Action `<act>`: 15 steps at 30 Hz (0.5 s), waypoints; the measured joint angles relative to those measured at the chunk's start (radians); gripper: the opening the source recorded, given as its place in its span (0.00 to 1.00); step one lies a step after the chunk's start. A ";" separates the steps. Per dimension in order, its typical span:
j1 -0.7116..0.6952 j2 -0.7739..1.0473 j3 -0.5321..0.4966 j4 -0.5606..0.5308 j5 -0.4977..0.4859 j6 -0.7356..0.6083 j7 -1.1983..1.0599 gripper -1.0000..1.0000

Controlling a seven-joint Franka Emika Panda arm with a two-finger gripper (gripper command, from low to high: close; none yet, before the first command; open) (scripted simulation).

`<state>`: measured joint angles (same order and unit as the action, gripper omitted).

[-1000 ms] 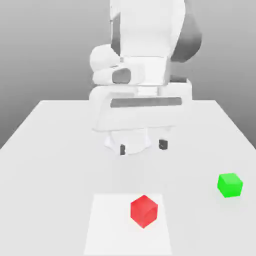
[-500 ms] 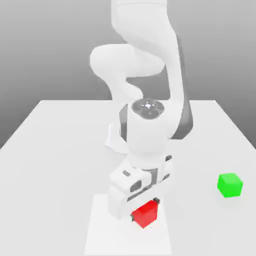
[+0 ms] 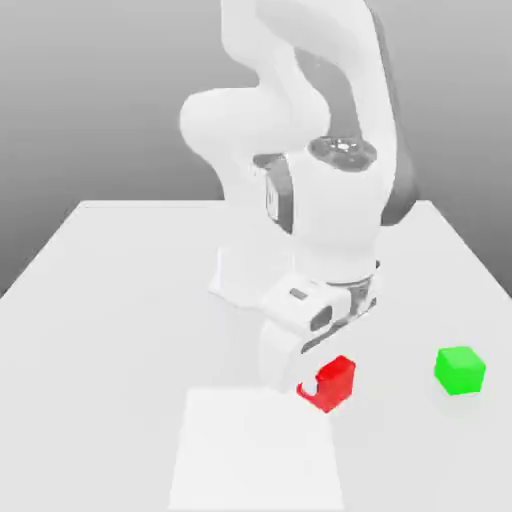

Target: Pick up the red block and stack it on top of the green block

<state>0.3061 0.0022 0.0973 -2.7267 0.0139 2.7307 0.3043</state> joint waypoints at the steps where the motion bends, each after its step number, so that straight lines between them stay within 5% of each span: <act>1: 0.047 -0.007 0.016 0.004 0.003 -0.011 0.027 0.00; 7: 0.302 -0.041 0.131 0.031 0.009 -0.073 0.196 0.00; 14: 0.340 0.140 0.086 0.045 -0.101 0.091 0.303 0.00; 15: 0.345 0.158 0.080 0.045 -0.112 0.108 0.311 1.00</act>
<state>0.6507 0.1606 0.1770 -2.6815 -0.0980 2.8386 0.6149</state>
